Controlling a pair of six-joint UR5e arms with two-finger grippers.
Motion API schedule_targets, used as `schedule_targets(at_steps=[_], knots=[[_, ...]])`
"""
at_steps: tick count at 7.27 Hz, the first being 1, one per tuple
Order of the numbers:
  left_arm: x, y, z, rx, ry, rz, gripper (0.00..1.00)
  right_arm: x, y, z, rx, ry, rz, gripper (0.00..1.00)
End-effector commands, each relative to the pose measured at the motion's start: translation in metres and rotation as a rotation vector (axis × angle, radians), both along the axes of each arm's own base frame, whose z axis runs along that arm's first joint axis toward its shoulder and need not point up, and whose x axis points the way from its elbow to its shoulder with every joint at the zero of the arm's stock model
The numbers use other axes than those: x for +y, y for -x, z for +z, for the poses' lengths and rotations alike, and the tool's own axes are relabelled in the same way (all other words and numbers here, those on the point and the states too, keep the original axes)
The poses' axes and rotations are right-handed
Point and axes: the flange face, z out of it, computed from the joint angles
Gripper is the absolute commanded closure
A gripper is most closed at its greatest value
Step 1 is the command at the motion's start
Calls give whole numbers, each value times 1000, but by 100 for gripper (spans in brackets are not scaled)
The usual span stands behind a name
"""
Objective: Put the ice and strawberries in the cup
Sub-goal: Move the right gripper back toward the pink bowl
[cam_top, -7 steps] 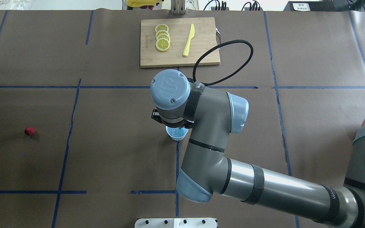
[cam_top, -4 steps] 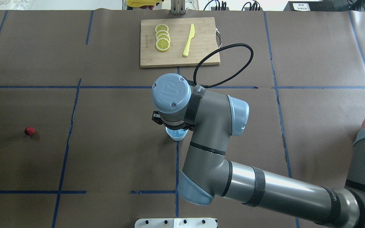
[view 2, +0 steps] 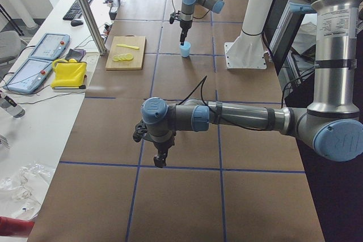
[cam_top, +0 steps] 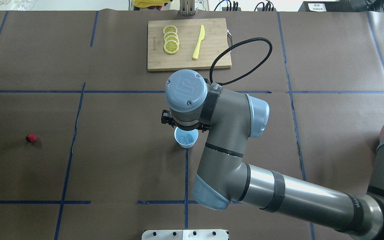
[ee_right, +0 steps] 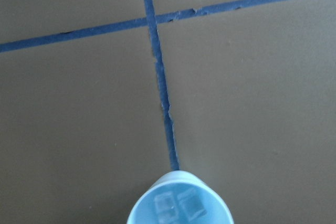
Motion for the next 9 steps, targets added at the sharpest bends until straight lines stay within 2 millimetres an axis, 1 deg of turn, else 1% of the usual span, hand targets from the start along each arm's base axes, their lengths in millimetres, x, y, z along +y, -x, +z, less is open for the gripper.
schedule_targets(at_steps=[1,2,3,4,5,6,7,8,9], knots=[[0,0,0,0,0,1,0,-40,-92,55,8,-79,-102,1],[-1,0,-1,0,-2,0,0,-53,-152,81,-21,-113,-179,1],[0,0,0,0,1,0,0,-57,-217,120,-12,-170,-250,1],[0,0,0,0,1,0,0,-63,-273,164,3,-199,-316,1],[0,0,0,0,1,0,0,-73,-330,213,26,-242,-398,1],[0,0,-1,0,-1,0,0,-76,-382,256,45,-282,-464,1],[0,0,-1,0,-2,0,0,-73,-427,293,37,-305,-516,1],[-1,0,-3,0,-5,0,0,-63,-452,319,36,-323,-560,1],[-1,0,-3,0,-5,0,0,-52,-468,342,44,-334,-601,1]])
